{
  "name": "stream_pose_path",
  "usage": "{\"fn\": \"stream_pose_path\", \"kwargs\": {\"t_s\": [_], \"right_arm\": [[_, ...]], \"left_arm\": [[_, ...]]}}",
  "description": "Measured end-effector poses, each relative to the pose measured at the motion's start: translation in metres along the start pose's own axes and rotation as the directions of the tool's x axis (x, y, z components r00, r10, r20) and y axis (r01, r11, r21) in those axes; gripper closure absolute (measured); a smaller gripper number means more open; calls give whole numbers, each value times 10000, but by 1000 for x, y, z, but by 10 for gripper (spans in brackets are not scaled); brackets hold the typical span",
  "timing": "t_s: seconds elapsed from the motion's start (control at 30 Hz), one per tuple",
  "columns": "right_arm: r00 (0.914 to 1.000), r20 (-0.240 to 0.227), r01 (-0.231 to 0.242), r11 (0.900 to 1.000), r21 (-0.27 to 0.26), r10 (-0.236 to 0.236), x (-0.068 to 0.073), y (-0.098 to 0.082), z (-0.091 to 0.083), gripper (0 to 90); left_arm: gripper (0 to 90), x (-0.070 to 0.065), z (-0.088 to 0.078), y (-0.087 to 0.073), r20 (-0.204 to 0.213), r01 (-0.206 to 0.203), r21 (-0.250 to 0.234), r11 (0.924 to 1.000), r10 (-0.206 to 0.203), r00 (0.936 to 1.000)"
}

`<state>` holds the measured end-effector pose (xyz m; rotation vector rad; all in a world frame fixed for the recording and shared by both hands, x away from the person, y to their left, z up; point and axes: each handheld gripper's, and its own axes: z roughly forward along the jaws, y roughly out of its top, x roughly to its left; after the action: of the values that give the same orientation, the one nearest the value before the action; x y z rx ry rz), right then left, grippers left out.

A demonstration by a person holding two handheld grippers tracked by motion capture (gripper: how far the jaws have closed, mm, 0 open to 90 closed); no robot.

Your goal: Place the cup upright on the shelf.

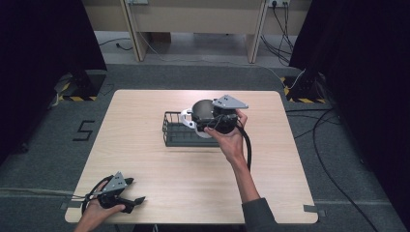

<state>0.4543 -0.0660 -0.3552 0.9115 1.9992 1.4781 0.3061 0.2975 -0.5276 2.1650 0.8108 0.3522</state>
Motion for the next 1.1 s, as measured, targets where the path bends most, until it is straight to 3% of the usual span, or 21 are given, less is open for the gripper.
{"fn": "stream_pose_path", "kwargs": {"t_s": [0.57, 1.1], "right_arm": [[9997, 240, -43, 9994, 336, 35, -21, -1, 42, 64], [9994, 264, -256, 9980, 570, 241, -29, -16, 64, 63]], "left_arm": [[136, 0, 0, 0, 3, 7, -16, 10000, -7, 10000], [136, 0, 0, 0, 15, 11, -28, 10000, -10, 10000]]}}
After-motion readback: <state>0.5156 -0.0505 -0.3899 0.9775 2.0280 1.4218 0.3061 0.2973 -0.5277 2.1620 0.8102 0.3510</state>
